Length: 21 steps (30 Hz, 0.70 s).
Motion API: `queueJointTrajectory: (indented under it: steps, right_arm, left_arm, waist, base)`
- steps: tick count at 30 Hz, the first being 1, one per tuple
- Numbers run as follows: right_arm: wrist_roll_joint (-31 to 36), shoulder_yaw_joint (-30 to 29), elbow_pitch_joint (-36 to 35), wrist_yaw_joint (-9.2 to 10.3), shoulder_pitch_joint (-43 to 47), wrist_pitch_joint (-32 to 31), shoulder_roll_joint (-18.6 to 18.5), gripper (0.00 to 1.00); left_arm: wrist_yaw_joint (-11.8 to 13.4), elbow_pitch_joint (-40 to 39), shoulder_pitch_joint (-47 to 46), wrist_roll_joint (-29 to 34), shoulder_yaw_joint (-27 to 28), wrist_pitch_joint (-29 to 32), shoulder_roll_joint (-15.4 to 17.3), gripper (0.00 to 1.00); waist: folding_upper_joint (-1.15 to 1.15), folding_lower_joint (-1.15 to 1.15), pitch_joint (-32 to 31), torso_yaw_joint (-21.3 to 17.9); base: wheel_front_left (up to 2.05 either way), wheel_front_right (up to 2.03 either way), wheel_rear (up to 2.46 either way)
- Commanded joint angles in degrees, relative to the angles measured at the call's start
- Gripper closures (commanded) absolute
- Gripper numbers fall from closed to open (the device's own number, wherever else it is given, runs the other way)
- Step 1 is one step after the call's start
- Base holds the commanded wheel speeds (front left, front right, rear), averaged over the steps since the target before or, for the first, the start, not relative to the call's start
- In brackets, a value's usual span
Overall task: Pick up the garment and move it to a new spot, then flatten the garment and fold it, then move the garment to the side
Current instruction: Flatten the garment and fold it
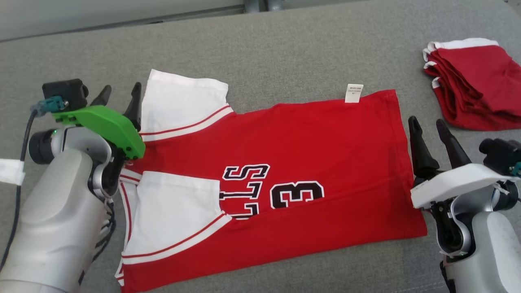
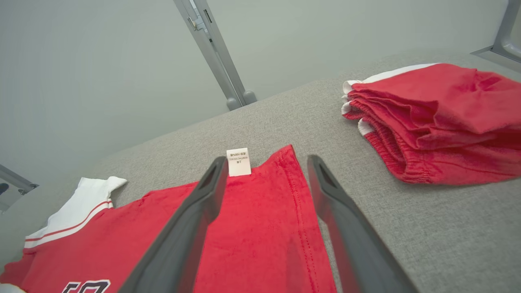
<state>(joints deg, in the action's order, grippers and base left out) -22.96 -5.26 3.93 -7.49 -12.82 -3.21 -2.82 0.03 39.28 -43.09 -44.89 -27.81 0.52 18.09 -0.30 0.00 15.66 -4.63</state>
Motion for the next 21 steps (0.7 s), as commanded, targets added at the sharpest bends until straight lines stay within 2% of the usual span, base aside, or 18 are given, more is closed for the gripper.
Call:
queueJointTrajectory:
  steps: [1, 10, 21]
  right_arm:
    - [0.43, 0.22, -0.46, 0.0, -1.03, -0.06, -0.18, 0.0]
    - [1.04, 3.87, -4.15, 0.0, -4.62, -0.1, -0.16, 0.0]
    - [0.31, 6.14, -7.84, 0.0, -4.88, -0.31, -0.18, 0.0]
  left_arm:
    - [-0.2, 0.72, -1.58, 0.84, -0.04, 0.08, 0.15, 0.0]
    - [-1.4, 10.65, -11.08, 4.99, -3.29, 0.17, 0.23, 0.0]
    - [-2.55, 18.47, -16.55, 6.69, -5.04, 0.05, -0.02, 0.0]
  waist:
    - [0.3, 0.0, 4.4, -2.98]
    - [0.3, 0.0, 9.74, -4.92]
    - [0.3, 0.0, 11.22, -5.6]
  base:
    - [0.0, 0.0, 0.0]
    - [0.0, 0.0, 0.0]
    - [0.0, 0.0, 0.0]
